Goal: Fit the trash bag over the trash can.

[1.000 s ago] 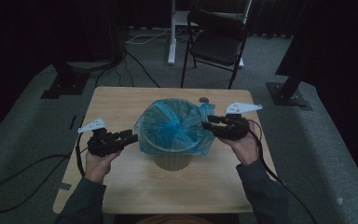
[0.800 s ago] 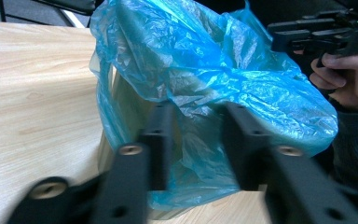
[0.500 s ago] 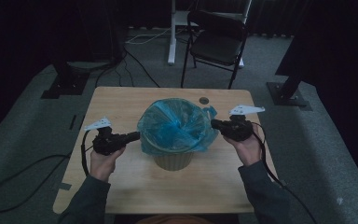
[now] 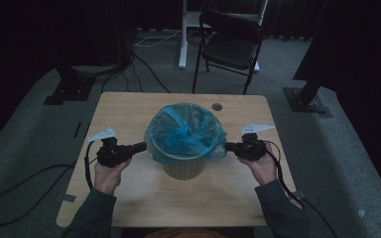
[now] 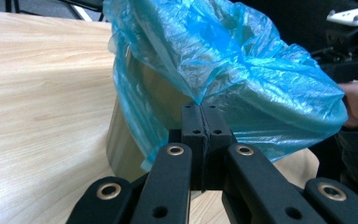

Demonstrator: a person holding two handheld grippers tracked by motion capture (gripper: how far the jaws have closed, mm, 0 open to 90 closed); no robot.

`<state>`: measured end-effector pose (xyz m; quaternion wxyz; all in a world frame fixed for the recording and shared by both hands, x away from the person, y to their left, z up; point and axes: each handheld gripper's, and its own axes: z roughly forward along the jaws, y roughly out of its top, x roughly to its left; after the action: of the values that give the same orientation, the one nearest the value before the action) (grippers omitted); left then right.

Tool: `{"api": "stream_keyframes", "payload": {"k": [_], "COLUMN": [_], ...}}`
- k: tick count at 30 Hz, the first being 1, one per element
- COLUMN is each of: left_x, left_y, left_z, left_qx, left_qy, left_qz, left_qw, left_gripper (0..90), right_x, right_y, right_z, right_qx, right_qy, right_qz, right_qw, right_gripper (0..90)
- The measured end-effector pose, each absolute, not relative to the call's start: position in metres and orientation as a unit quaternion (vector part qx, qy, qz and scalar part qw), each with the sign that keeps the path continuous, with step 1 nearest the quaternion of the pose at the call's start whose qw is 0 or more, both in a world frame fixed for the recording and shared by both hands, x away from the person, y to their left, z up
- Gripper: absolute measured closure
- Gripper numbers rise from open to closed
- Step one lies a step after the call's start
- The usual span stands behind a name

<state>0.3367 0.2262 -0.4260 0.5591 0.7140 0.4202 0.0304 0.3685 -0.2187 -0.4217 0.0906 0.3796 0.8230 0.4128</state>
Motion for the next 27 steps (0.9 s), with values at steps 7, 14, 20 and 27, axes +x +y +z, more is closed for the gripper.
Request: {"api": "stream_keyframes", "payload": {"k": [7, 14, 20, 27], "left_x": [0.336, 0.335, 0.336, 0.338], "left_y": [0.231, 0.235, 0.232, 0.229], "left_z": [-0.427, -0.426, -0.425, -0.425], "left_qx": [0.708, 0.706, 0.708, 0.709], "left_qy": [0.431, 0.432, 0.428, 0.427], "left_qz": [0.035, 0.034, 0.034, 0.034], "left_qw": [0.558, 0.561, 0.561, 0.560], "left_gripper": [90.0, 89.9, 89.8, 89.4], "right_x": [0.366, 0.352, 0.354, 0.372], "right_y": [-0.222, -0.231, -0.230, -0.221], "right_z": [-0.416, -0.391, -0.381, -0.381], "right_qx": [0.383, 0.336, 0.318, 0.314], "right_qy": [0.815, 0.813, 0.803, 0.803], "right_qz": [0.422, 0.465, 0.492, 0.500], "right_qw": [0.104, 0.102, 0.104, 0.078], "right_gripper": [74.0, 60.8, 57.2, 58.2]}}
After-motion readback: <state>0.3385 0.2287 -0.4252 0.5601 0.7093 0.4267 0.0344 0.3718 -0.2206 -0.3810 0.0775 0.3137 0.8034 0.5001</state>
